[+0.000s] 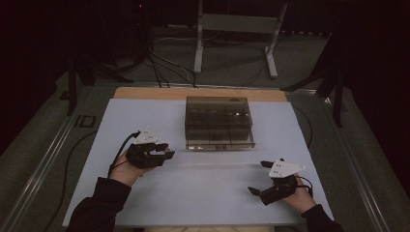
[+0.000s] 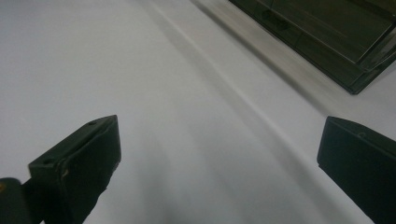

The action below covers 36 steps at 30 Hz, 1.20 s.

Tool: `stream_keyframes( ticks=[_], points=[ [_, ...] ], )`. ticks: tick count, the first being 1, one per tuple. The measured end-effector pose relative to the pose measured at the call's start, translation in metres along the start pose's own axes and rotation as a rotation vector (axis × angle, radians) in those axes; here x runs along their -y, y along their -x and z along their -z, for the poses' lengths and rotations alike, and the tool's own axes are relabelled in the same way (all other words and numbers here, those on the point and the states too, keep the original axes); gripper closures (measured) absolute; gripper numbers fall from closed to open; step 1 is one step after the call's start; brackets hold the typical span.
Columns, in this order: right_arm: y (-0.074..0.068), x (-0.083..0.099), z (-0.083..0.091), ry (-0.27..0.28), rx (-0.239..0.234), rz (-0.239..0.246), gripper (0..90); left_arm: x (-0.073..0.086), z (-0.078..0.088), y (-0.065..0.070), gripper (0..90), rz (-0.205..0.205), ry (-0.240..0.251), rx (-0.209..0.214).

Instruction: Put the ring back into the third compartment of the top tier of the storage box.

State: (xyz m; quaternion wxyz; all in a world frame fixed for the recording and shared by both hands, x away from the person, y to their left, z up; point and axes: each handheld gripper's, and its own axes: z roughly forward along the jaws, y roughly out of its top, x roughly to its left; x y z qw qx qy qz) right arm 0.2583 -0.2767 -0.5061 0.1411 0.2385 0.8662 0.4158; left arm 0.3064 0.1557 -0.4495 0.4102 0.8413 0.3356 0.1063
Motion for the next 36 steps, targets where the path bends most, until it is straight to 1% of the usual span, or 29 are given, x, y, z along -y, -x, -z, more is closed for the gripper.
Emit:
stream_keyframes(
  ticks=[6,8,11,12,15,16,17,20,21,23,25,26,36],
  points=[
    [0.0,0.0,0.0,0.0,-0.002,0.0,0.0,-0.007,0.001,0.005,59.2,-0.028,0.012,0.023],
    [0.0,0.0,0.0,0.001,-0.002,0.002,0.0,-0.008,0.001,0.007,59.2,-0.037,0.008,0.026],
    [0.0,0.0,0.0,0.001,-0.002,0.001,0.0,-0.01,0.0,0.009,59.2,-0.043,0.007,0.036],
    [0.0,0.0,0.0,0.001,-0.002,0.002,0.0,-0.011,-0.001,0.009,59.2,-0.04,0.009,0.045],
    [0.0,0.0,0.0,0.001,-0.002,0.002,0.0,-0.014,-0.002,0.012,59.2,-0.055,0.004,0.051],
    [0.0,0.0,0.0,0.001,-0.002,0.003,0.0,-0.015,-0.002,0.013,59.2,-0.053,0.008,0.054],
    [0.0,0.0,0.0,0.001,-0.003,0.003,0.0,-0.016,-0.003,0.013,59.2,-0.061,0.004,0.054],
    [0.0,0.0,0.0,0.001,-0.003,0.005,0.0,-0.019,-0.004,0.016,59.2,-0.064,0.01,0.067],
    [0.0,0.0,0.0,0.001,-0.003,0.004,0.0,-0.021,-0.005,0.017,59.2,-0.072,0.009,0.069],
    [0.0,0.0,0.0,0.0,-0.004,0.005,0.0,-0.023,-0.006,0.017,59.2,-0.07,0.014,0.076],
    [0.0,0.0,0.0,-0.001,-0.004,0.006,0.0,-0.024,-0.007,0.019,59.2,-0.08,0.012,0.079],
    [0.0,0.0,0.0,-0.002,-0.003,0.007,0.0,-0.025,-0.008,0.019,59.2,-0.078,0.013,0.081],
    [0.0,0.0,0.0,-0.002,-0.005,0.01,0.0,-0.032,-0.015,0.02,59.1,-0.084,0.013,0.089]
  ],
)
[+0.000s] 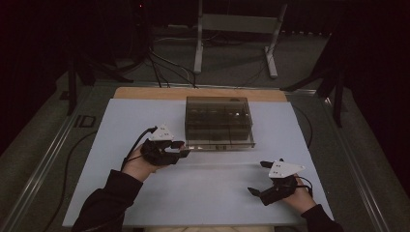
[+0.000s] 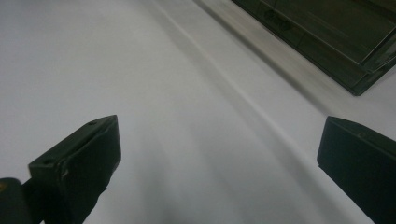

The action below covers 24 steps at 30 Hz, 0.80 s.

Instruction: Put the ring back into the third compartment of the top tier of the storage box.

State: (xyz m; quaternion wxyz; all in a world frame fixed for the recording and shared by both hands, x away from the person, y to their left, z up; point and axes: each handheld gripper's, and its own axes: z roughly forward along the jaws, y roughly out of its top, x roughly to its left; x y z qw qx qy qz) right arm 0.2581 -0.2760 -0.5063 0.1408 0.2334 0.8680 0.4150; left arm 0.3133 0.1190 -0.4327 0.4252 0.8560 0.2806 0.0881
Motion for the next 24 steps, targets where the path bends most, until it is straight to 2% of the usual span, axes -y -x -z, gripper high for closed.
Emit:
stream_keyframes(
  ticks=[24],
  points=[
    [0.0,0.0,0.0,0.0,-0.002,0.002,0.0,-0.029,-0.019,0.007,59.1,-0.049,0.003,0.026]
  ],
)
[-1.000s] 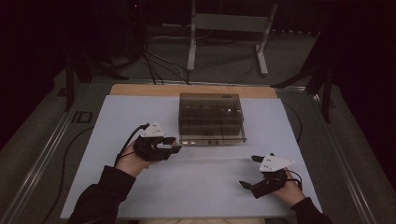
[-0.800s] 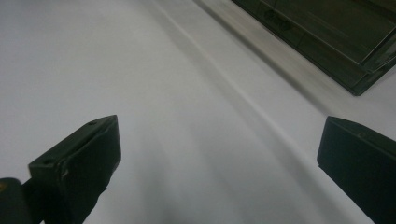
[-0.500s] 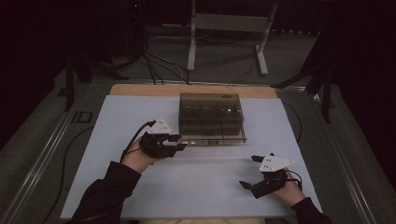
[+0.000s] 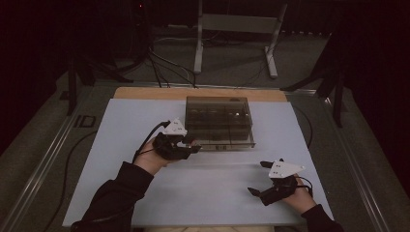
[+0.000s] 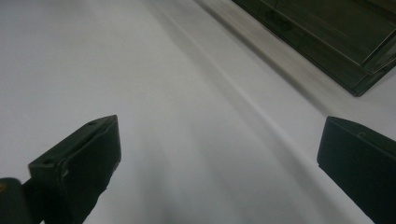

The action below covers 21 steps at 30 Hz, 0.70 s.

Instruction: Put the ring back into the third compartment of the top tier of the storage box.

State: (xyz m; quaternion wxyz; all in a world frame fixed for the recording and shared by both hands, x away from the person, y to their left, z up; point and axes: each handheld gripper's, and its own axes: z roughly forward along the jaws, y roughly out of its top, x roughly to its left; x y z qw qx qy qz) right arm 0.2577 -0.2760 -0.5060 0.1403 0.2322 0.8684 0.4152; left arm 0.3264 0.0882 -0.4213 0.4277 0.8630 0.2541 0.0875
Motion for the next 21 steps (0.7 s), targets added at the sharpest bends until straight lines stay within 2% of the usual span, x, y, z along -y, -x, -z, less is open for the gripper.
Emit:
stream_keyframes(
  ticks=[8,21],
  points=[
    [-0.001,0.0,-0.001,0.0,-0.005,0.002,0.0,-0.01,-0.007,0.0,59.1,-0.005,-0.001,0.015],
    [-0.002,-0.001,-0.002,-0.004,-0.008,0.013,0.0,-0.024,-0.028,0.003,59.0,-0.002,0.007,0.035]
  ],
)
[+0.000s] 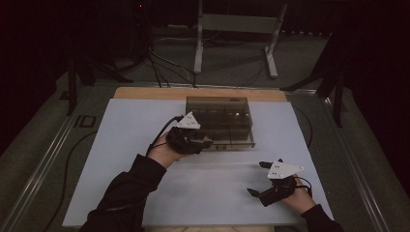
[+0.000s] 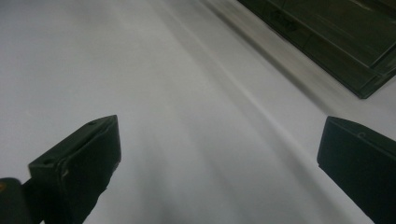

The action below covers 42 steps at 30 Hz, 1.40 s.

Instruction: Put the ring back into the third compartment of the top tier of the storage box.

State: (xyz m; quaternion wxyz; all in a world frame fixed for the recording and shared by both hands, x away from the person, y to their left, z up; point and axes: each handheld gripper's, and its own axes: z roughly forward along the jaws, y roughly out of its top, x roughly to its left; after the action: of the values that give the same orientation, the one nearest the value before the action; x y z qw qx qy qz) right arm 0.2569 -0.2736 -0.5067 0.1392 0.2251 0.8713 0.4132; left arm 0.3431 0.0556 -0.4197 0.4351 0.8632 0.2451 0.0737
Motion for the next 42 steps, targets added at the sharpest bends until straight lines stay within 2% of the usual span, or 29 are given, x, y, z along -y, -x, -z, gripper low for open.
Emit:
stream_keyframes(
  ticks=[6,26,30,38,42],
  points=[
    [0.0,0.0,0.001,0.004,-0.002,0.0,0.0,-0.005,-0.009,0.002,59.0,-0.006,-0.006,0.013],
    [-0.002,-0.001,0.001,0.007,-0.005,0.014,0.0,-0.035,-0.051,0.011,58.9,-0.02,-0.018,0.057],
    [-0.002,-0.001,0.002,0.01,-0.003,0.013,0.0,-0.039,-0.058,0.012,58.7,-0.006,-0.007,0.055],
    [-0.002,-0.002,0.002,0.012,-0.005,0.012,0.0,-0.044,-0.075,0.012,58.6,0.0,-0.029,0.047],
    [-0.003,-0.002,0.002,0.009,-0.005,0.012,0.0,-0.048,-0.08,0.013,58.2,-0.011,-0.038,0.038]
  ],
)
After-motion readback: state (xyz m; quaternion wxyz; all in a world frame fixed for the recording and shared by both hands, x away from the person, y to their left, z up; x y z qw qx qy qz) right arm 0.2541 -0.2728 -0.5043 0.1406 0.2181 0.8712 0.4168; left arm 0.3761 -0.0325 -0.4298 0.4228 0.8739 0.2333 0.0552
